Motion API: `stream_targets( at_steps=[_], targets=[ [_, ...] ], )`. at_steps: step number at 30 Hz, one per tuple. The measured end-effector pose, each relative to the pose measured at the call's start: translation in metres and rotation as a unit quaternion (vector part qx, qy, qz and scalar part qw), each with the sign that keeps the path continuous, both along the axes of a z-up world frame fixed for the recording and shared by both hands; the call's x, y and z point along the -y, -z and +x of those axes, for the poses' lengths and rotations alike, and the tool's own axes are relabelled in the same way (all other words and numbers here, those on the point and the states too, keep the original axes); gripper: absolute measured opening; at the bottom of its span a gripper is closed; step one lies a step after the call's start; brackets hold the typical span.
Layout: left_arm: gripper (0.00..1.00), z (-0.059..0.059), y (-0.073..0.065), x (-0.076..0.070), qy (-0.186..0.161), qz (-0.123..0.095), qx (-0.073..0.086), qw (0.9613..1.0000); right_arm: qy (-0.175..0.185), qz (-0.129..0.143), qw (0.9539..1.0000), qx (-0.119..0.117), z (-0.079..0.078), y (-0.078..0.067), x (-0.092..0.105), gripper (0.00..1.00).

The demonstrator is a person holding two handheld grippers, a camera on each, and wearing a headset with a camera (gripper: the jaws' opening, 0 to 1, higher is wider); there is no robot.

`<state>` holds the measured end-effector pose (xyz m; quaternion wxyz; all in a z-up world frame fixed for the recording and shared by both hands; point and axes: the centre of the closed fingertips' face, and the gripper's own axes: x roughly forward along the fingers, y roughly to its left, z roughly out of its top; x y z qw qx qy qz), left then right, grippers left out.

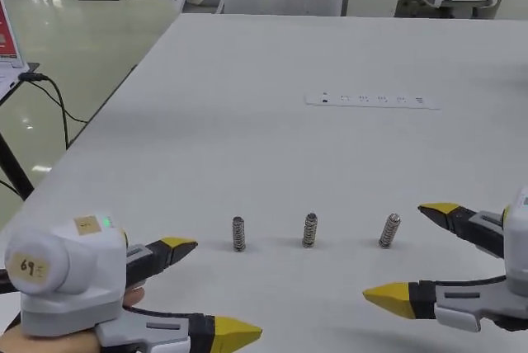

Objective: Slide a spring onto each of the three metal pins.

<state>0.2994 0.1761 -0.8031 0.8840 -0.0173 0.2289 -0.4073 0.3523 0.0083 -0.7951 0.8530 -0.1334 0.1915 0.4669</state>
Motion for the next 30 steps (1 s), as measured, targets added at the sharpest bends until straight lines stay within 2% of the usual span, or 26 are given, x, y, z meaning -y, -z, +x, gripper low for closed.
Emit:
stream_targets(
  at_steps=[30],
  targets=[
    [0.88, -0.0027, 0.0048, 0.001, 0.009, 0.01, -0.008, 0.9999, -0.004, -0.01, 0.9999, -0.002, -0.0013, 0.0028, -0.0011, 0.89]
  ],
)
